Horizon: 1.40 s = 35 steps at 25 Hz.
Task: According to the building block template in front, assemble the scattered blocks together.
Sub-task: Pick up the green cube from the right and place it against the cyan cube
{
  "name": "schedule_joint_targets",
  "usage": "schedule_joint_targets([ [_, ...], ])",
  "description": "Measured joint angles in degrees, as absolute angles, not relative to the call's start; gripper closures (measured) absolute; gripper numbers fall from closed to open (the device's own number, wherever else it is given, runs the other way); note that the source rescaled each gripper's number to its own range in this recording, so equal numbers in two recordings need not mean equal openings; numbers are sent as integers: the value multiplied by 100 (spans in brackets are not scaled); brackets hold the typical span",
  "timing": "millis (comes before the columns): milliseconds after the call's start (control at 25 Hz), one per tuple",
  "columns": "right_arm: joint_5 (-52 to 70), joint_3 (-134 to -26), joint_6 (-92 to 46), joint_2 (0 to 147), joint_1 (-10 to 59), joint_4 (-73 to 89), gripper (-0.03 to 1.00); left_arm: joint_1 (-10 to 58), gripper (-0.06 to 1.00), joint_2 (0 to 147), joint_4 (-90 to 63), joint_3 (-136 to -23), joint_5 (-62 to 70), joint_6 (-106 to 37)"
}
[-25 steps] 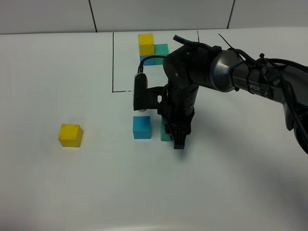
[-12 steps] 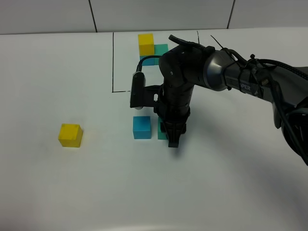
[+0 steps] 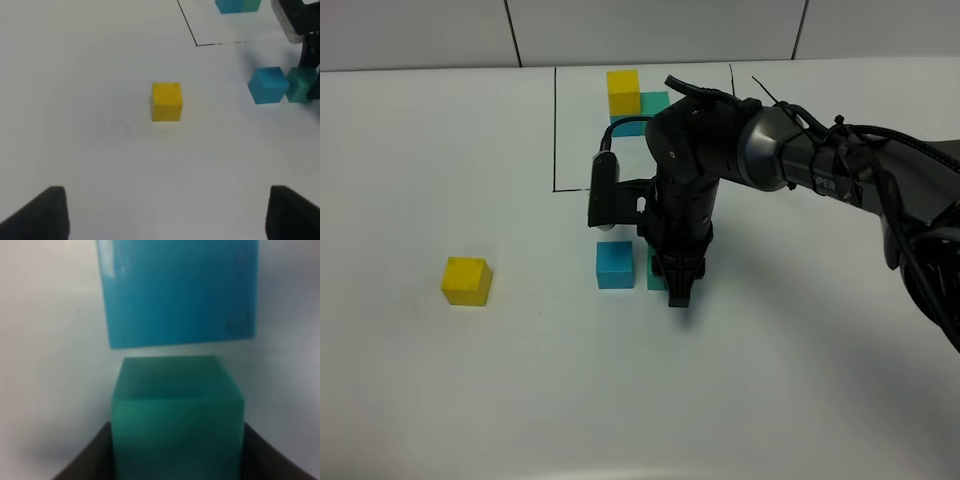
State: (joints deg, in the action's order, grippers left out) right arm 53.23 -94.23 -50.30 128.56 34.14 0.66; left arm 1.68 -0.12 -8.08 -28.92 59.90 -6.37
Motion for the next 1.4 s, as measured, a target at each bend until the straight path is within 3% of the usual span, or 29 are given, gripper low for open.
schedule_joint_targets([
  [1400,5046,-9423,-5200,12862,3544,73,95,168,25,-12,-808,-2892,5990,-637],
])
